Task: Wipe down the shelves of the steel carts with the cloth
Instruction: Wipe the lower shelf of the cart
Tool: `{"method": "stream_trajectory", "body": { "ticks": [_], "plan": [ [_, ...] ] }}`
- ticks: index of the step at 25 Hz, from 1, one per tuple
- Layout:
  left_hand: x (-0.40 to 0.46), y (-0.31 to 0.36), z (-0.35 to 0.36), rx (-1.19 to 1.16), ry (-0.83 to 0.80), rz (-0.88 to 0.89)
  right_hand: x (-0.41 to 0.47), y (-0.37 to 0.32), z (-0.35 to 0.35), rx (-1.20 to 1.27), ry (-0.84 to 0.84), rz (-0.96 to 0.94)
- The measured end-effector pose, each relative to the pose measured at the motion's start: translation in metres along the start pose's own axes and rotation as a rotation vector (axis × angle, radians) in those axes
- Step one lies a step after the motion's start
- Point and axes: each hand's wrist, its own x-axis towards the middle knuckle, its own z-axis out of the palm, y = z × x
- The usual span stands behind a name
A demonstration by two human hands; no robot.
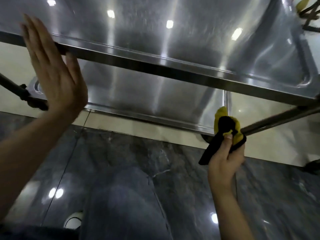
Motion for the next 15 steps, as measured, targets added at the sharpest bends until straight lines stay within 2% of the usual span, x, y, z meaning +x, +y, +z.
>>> {"method": "stream_trajectory", "body": {
  "ticks": [1,2,5,7,9,10,13,15],
  "plan": [
    [-0.026,0.003,0.001,-0.067,-0.019,0.036,0.007,0.009,0.006,0.043,0.031,0.082],
    [-0.057,0.005,0.002,-0.083,-0.118,0.034,0.017,0.017,0.011,-0.008,0.048,0.076],
    [-0.141,-0.007,0.015,0.037,-0.697,-0.055,0.056,0.05,0.028,-0.459,-0.014,-0.271],
    [-0.164,-0.014,0.043,0.088,-0.945,0.035,0.082,0.076,0.048,-0.764,-0.185,-0.422],
    [-0.172,-0.018,0.071,0.159,-1.004,0.153,0.094,0.1,0.069,-0.927,-0.451,-0.425],
    [-0.175,-0.017,0.085,0.174,-0.994,0.187,0.097,0.111,0.073,-0.972,-0.52,-0.428],
    [-0.193,-0.011,0.107,0.199,-0.921,0.148,0.112,0.131,0.071,-0.985,-0.551,-0.476],
    [-0.199,-0.009,0.111,0.179,-0.874,0.135,0.126,0.139,0.071,-1.011,-0.551,-0.424]
  ]
}}
